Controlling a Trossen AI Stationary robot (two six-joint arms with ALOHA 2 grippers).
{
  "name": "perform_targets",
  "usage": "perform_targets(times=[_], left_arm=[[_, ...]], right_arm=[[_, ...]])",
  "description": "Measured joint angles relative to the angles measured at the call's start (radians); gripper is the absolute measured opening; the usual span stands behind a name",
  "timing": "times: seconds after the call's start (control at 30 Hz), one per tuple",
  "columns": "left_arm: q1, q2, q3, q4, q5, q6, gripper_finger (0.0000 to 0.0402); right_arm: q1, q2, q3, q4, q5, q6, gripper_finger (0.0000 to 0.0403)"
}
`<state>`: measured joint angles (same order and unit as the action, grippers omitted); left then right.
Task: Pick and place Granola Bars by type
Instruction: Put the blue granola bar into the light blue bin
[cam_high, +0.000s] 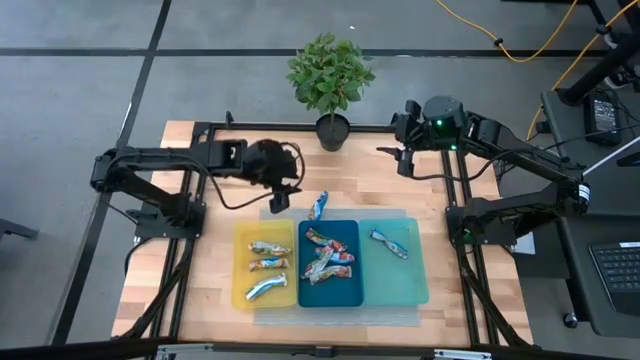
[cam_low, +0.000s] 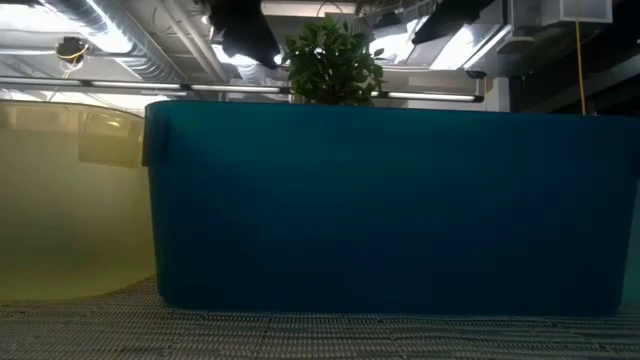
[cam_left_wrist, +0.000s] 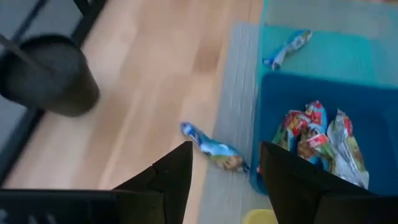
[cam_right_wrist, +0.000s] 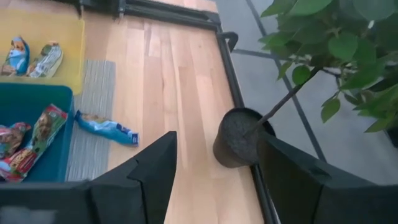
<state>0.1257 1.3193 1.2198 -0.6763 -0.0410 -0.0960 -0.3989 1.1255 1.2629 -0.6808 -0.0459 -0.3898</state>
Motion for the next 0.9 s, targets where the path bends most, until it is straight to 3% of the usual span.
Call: perform_targets(times=[0.47,0.9], left_arm=[[0.094,0.203,0.38,-0.202,0.042,0.054,0.0171],[0.145,0.452,0.391,-0.218,0.049,0.053,0.0169]], right_arm=[[0.0,0.0,0.0,-0.012,0.0,0.018,0.0222],[0.0,0.0,0.0,-0.032,0.0,0.018,0.0222]])
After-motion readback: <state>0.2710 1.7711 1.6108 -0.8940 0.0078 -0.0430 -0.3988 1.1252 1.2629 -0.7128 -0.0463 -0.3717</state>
